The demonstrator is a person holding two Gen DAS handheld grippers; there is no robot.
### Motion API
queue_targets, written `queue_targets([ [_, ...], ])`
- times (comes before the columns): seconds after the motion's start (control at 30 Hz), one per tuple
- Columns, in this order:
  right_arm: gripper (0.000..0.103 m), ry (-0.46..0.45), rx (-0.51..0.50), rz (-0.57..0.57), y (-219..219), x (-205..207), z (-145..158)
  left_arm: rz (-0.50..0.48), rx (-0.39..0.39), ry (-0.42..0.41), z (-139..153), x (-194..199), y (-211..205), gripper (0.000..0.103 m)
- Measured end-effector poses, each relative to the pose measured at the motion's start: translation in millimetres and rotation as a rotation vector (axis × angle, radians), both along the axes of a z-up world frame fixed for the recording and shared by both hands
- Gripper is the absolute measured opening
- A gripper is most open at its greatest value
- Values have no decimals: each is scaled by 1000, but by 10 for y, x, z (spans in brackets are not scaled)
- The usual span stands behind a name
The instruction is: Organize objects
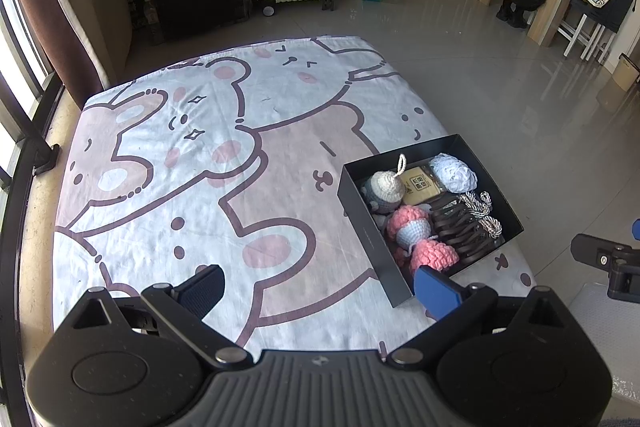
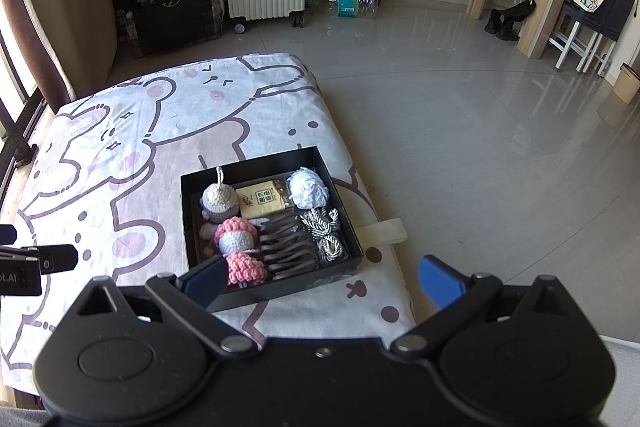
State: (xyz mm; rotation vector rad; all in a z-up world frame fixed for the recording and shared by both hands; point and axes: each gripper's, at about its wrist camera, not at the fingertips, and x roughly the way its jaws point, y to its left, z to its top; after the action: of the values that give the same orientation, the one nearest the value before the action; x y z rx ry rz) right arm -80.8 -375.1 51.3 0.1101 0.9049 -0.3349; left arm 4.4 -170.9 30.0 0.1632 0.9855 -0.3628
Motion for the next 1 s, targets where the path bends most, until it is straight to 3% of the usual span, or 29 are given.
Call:
queue_targets([
  [1.0, 103, 0, 0, -1, 3, 1, 5, -1, 1, 7, -24, 1, 0, 100],
])
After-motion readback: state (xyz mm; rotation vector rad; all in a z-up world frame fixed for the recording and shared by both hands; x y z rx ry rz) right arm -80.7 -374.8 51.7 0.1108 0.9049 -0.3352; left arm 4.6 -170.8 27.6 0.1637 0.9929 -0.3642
